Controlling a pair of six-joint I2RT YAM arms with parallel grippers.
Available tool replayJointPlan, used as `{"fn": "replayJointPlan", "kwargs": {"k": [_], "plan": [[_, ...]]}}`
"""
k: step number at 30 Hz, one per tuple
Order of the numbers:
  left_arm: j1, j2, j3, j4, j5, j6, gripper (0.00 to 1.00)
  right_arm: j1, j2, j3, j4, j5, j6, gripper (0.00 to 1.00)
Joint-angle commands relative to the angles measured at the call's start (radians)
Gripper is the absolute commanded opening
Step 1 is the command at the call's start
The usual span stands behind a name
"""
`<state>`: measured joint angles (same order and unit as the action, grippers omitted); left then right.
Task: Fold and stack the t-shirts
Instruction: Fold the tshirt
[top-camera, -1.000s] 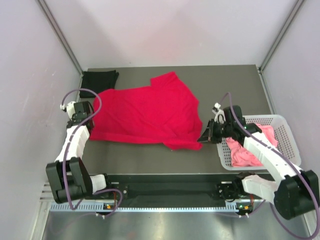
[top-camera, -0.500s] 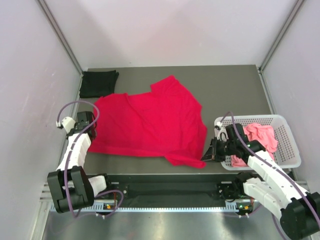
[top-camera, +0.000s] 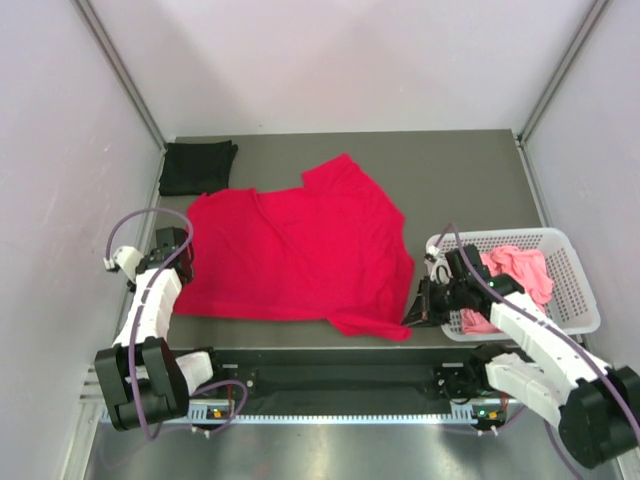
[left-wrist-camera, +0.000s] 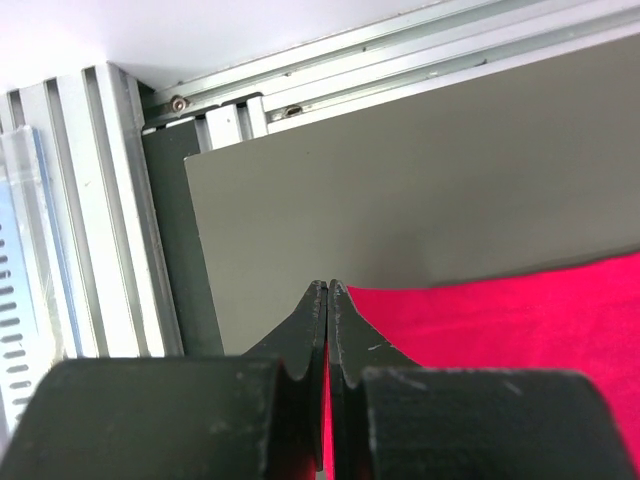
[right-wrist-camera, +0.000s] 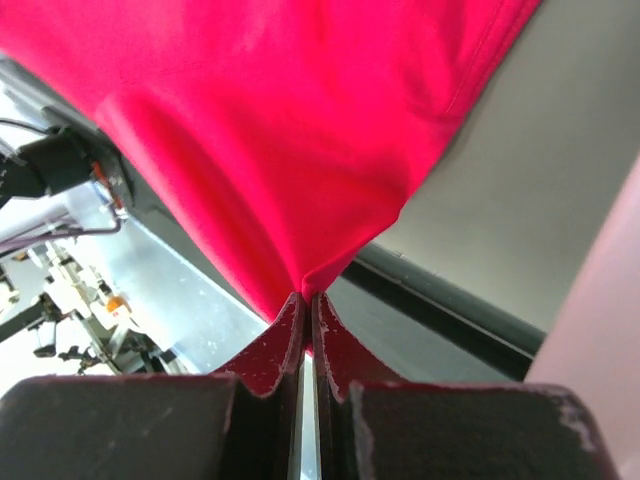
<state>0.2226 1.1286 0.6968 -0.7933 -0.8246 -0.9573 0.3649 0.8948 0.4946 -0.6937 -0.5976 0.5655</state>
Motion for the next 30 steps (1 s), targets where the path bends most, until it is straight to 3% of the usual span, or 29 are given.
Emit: {"fn": "replayJointPlan", "kwargs": {"k": [1,15,30], "plan": [[0.006,0.007,0.030,0.077,-0.019,0.064,0.00,0.008,0.085,0.110,-0.018,0.051,-0.062,0.00],[-0.012,0.236,0.191,0.206,0.015,0.319,0.00,-0.063,0.452,0.413,0.069,0.068,-0.116,0.00],[-0.051,0.441,0.288,0.229,0.041,0.367,0.00,-0.098,0.681,0.614,0.097,0.071,-0.150,0.00]]}}
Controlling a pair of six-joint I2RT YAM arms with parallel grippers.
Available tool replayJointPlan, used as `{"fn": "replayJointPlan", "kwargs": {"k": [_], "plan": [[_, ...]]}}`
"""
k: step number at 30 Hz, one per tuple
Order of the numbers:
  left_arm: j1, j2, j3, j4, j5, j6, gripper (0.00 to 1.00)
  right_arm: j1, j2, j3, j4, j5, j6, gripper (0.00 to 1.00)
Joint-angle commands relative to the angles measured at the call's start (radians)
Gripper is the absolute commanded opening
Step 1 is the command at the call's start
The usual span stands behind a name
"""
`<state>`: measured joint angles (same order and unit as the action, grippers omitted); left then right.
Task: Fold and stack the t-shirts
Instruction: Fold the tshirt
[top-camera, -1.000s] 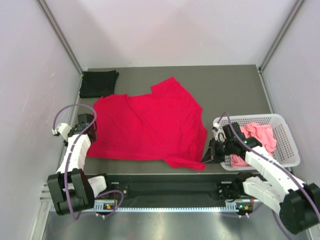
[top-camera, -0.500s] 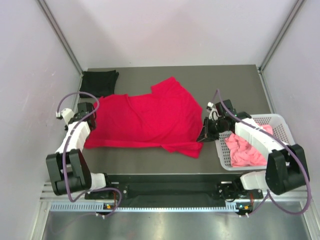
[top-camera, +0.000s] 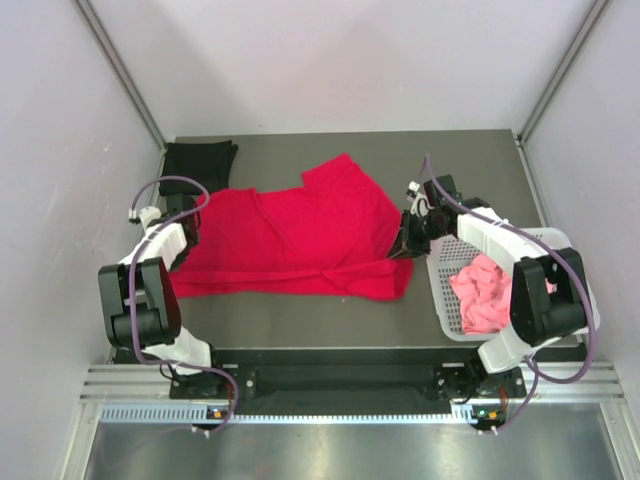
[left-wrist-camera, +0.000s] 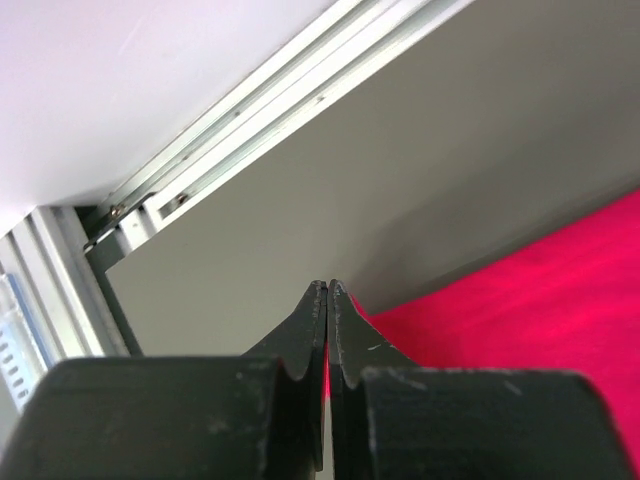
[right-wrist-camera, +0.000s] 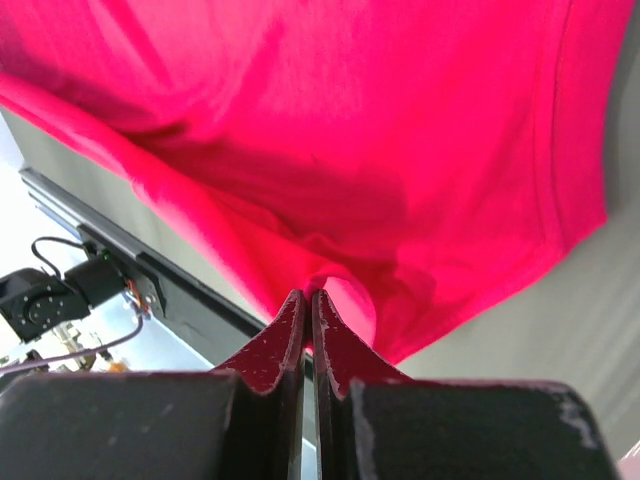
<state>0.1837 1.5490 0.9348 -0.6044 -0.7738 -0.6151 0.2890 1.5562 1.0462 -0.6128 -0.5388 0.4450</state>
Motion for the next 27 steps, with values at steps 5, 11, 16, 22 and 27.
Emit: {"fn": "replayJointPlan", "kwargs": {"k": [5,11,16,22,27], "plan": [[-0.030,0.075,0.088,0.040,0.001,0.029,0.00,-0.048,0.071,0.120,-0.007,0.030,-0.063,0.00],[-0.043,0.154,0.139,0.025,0.008,0.035,0.00,-0.079,0.149,0.169,-0.004,0.020,-0.068,0.00],[-0.062,0.206,0.162,0.015,0.021,0.031,0.00,-0.080,0.205,0.207,-0.002,0.000,-0.065,0.00],[-0.082,0.241,0.182,0.003,0.021,0.015,0.03,-0.085,0.243,0.236,-0.005,0.010,-0.074,0.00],[-0.082,0.266,0.213,-0.061,-0.037,-0.021,0.49,-0.082,0.275,0.290,-0.005,0.013,-0.075,0.11]]}}
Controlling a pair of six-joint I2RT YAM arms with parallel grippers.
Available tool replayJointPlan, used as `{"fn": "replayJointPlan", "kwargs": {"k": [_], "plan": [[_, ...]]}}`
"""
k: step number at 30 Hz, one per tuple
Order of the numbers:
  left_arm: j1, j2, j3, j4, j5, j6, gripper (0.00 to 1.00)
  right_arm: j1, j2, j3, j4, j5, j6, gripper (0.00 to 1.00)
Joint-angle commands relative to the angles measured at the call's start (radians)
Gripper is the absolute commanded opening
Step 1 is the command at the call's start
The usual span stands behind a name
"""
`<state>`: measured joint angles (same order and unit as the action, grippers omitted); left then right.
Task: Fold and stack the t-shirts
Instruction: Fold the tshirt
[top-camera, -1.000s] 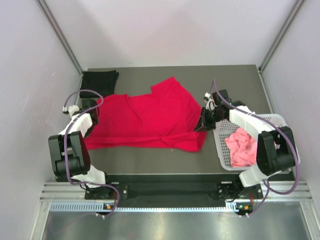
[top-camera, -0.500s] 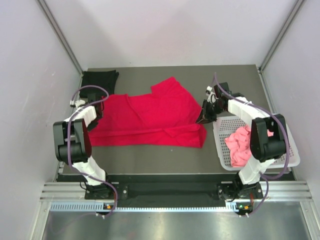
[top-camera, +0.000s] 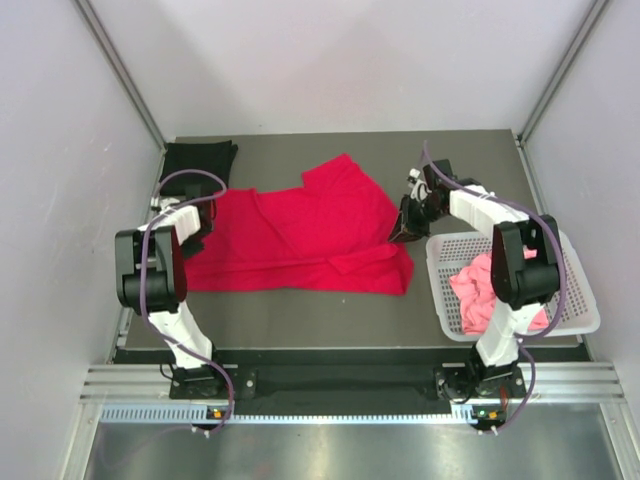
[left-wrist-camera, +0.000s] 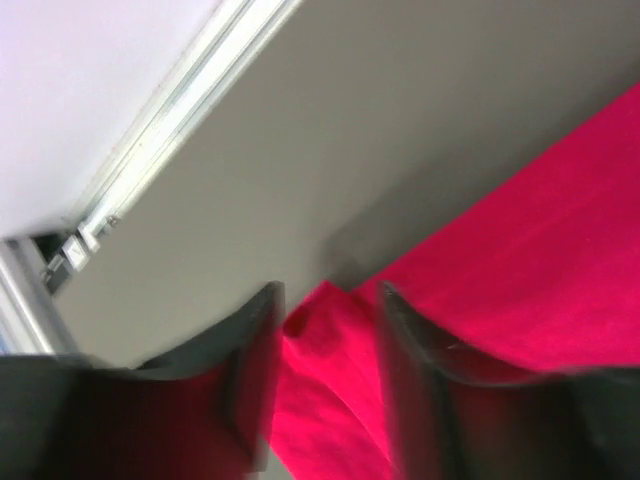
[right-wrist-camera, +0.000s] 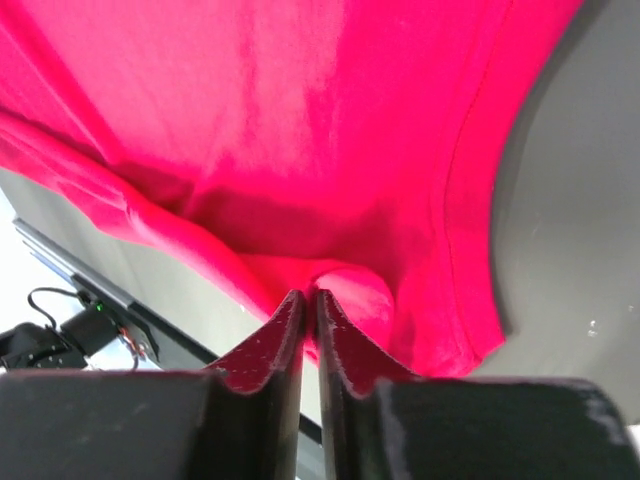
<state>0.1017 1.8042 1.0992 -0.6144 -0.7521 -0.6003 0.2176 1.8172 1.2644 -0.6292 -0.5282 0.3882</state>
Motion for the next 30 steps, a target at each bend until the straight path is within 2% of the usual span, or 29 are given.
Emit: {"fn": "replayJointPlan", "kwargs": {"k": [1,2,3,4,6,8,12,16,21,30], "plan": [[0.000,0.009,0.060,-0.065,-0.072,-0.064,0.61,-0.012,0.016,0.085,0.010,0.004,-0.012,0.19],[0.000,0.003,0.064,-0.088,-0.084,-0.073,0.82,-0.011,0.019,0.098,0.010,0.004,-0.006,0.23],[0.001,-0.011,0.070,-0.094,-0.102,-0.087,0.92,-0.011,0.019,0.124,0.003,0.013,-0.005,0.27],[0.000,-0.020,0.073,-0.099,-0.104,-0.087,0.99,-0.008,0.019,0.141,-0.012,0.022,-0.005,0.36],[0.000,-0.045,0.083,-0.119,-0.098,-0.087,0.99,-0.001,0.011,0.183,-0.064,0.060,-0.021,0.45],[0.000,-0.063,0.096,-0.145,-0.095,-0.092,0.99,0.011,-0.008,0.196,-0.095,0.091,-0.054,0.47],[0.003,-0.184,0.045,-0.192,-0.046,-0.119,0.99,0.034,-0.140,0.095,-0.110,0.137,-0.063,0.47],[0.009,-0.348,-0.118,-0.167,0.066,-0.186,0.99,0.101,-0.261,-0.061,-0.110,0.148,-0.075,0.47],[0.020,-0.541,-0.297,-0.087,0.250,-0.226,0.89,0.193,-0.354,-0.206,-0.122,0.239,-0.117,0.47],[0.082,-0.611,-0.369,-0.048,0.387,-0.248,0.79,0.275,-0.335,-0.280,-0.072,0.421,-0.195,0.47]]}}
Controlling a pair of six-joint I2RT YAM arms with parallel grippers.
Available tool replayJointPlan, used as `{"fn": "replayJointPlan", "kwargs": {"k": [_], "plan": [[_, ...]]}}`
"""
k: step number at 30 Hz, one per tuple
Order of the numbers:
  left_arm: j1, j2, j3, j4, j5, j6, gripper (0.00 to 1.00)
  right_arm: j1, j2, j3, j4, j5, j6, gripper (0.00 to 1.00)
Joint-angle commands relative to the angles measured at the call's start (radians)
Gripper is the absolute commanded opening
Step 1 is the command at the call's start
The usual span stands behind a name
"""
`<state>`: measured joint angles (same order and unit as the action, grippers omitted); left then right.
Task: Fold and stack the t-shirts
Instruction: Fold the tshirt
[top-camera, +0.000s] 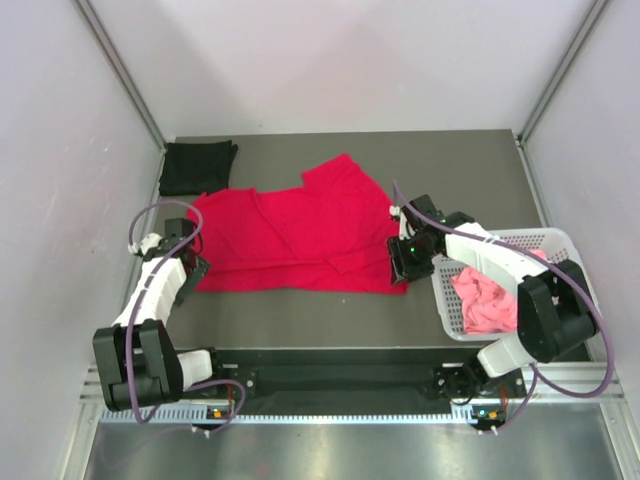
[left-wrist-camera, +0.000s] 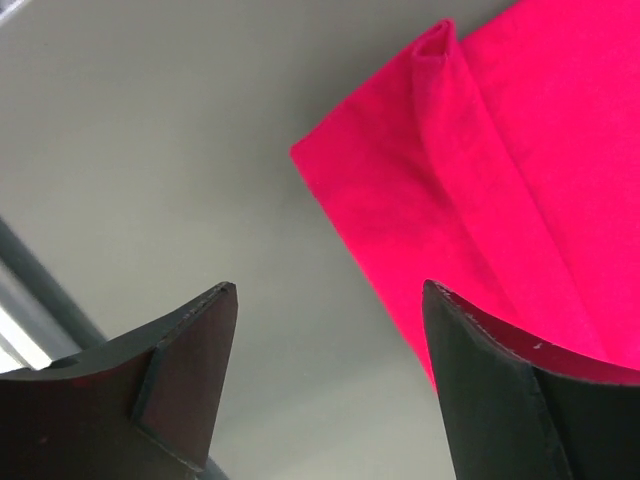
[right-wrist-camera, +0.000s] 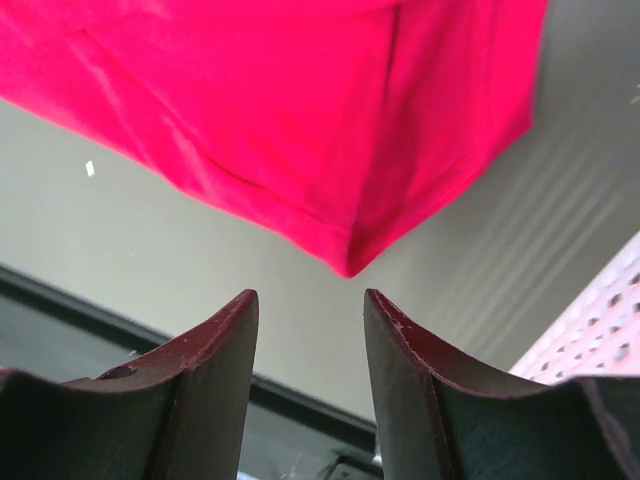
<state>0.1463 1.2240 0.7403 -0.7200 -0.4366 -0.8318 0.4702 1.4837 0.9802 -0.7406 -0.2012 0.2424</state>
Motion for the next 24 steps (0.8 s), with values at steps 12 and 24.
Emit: {"fn": "replayJointPlan", "kwargs": {"k": [12,24], "plan": [[0.130,0.057,0.077,0.100,0.110,0.106,0.68,0.028,0.121,0.133,0.109,0.099,-0.023,0.45],[0.124,0.184,0.202,0.114,0.206,0.218,0.61,-0.024,0.257,0.314,0.126,0.059,0.141,0.47]]}}
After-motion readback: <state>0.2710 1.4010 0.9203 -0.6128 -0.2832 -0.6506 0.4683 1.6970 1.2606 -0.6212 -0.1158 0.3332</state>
